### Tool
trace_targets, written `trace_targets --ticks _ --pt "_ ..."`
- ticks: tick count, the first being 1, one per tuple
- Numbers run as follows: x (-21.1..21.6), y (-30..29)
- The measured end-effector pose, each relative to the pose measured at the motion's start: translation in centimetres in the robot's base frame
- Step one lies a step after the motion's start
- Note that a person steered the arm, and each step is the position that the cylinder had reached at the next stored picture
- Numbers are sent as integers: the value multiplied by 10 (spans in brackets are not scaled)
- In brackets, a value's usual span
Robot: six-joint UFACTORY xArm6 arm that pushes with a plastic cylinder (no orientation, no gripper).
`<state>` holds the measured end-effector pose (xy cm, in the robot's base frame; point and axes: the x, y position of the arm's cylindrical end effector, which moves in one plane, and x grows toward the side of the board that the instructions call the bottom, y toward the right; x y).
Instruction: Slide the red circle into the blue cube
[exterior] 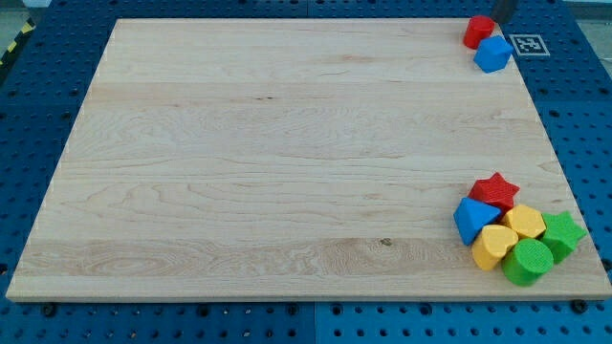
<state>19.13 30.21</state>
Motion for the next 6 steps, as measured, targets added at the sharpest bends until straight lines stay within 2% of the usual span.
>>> trace_targets --ticks 2,4,6 --pt "0 -28" --pt "3 -29" --pt "51 -22"
